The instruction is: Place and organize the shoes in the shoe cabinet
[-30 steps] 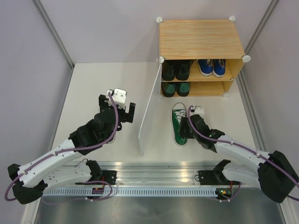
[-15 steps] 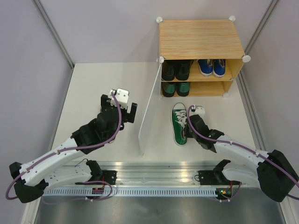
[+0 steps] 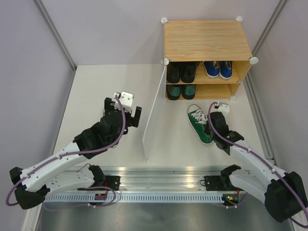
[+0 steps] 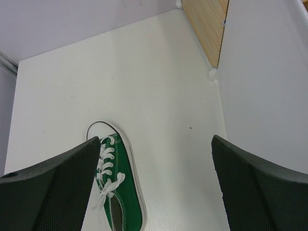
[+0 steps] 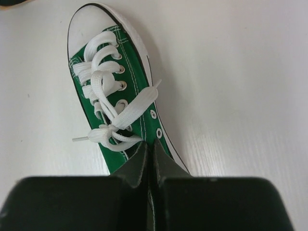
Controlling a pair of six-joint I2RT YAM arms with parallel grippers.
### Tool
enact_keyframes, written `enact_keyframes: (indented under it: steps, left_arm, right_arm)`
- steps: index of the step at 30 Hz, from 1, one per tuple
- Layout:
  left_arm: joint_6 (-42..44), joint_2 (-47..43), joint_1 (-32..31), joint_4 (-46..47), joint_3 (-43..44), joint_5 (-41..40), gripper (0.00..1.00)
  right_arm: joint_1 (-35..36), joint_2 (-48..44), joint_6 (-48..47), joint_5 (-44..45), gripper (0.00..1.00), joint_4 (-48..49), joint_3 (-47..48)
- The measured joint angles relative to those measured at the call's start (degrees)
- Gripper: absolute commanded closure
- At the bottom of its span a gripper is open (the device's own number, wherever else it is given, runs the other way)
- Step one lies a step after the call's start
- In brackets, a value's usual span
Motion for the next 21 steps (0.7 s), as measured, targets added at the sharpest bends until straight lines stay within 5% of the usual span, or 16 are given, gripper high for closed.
enact_keyframes:
  steps: [5, 8, 10, 12, 21]
  left_arm:
    - [-0.02, 0.17, 0.0, -0.17, 0.02, 0.63, 0.02]
    - [-0.02, 0.35, 0.0, -0.33, 0.0, 0.74, 0.02]
    - [-0.02, 0.44, 0.0, -0.44, 0.02, 0.9, 0.02]
    - [-0.02, 0.48, 0.0, -0.44, 0.02, 1.09, 0.02]
    - [-0.02, 1.66, 0.0, -1.6, 0.02, 1.11, 0.02]
  right_arm:
    - [-3.15, 4.39, -2.38, -0.72, 0.98, 1.4, 1.6]
    - [-4.31, 8.26, -2.58, -2.38, 0.7, 2.25, 2.32]
    - [-4.55, 8.79, -2.45, -3.34, 0.43, 2.27, 2.36]
    - [-4.59, 8.44, -2.6, -3.78, 0.3, 2.25, 2.56]
    - [-4.63, 3.54, -2.8, -5.11, 0.24, 0.96, 4.07]
